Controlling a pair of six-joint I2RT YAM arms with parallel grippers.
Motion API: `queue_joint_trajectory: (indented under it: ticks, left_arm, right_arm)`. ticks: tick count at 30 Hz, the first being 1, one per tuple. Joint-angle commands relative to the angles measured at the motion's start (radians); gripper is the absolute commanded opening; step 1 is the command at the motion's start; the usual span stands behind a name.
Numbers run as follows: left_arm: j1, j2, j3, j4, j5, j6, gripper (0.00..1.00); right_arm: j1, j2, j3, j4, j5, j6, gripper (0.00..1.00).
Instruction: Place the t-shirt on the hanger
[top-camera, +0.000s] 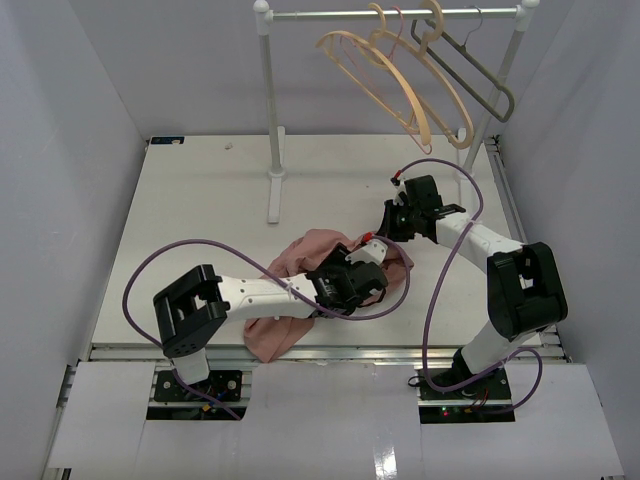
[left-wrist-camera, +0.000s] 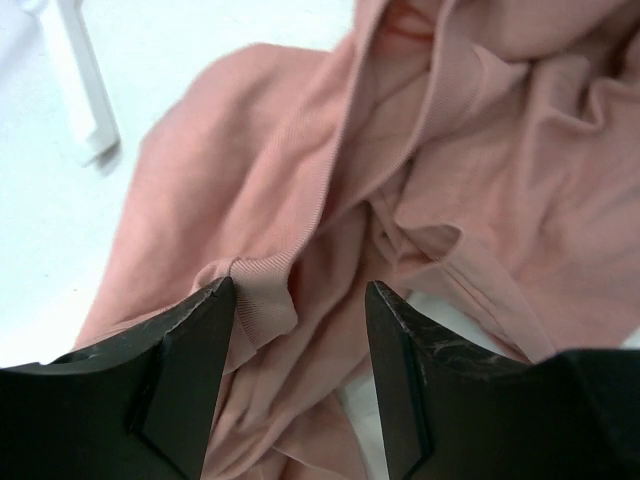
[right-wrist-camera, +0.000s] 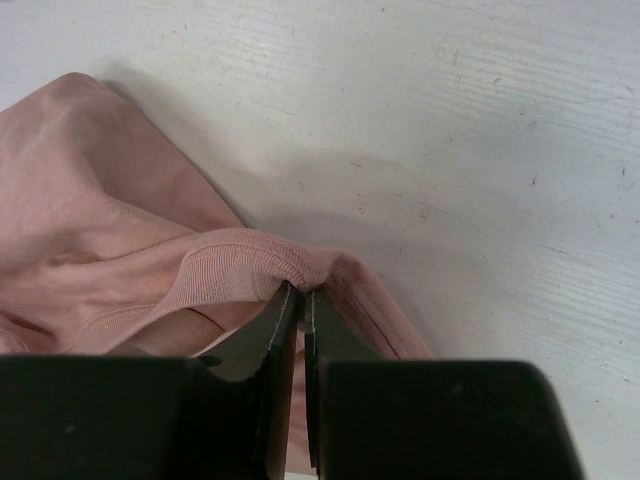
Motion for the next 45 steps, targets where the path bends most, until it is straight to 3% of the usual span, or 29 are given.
queue_joint_trajectory:
  ticks: [1,16,23,38,41,45]
  left_arm:
    - [0.007,-0.018,0.03,-0.011,-0.138,-0.035,0.66]
    - [0.04,-0.016,0.021,-0.01,-0.078,-0.043,0.62]
    - [0.055,0.001,0.032,-0.023,-0.089,-0.054,0.5]
    - [0.103,0.001,0.05,-0.064,0.07,-0.104,0.59]
    - [0.104,0.044,0.089,-0.112,0.062,-0.121,0.49]
    - [0.109,0.069,0.123,-0.185,0.015,-0.162,0.14]
  right_arm:
    - [-0.005,-0.039,-0.006,0.031,-0.015,-0.011,0.08]
    - [-0.006,-0.045,-0.009,0.034,-0.019,-0.011,0.08]
    - [-0.006,-0.046,-0.009,0.034,-0.022,-0.013,0.08]
    - [-0.004,-0.05,-0.006,0.036,-0.022,-0.011,0.08]
    - [-0.006,-0.055,-0.006,0.036,-0.022,-0.011,0.08]
    - [-0.005,-0.062,-0.011,0.038,-0.019,-0.013,0.08]
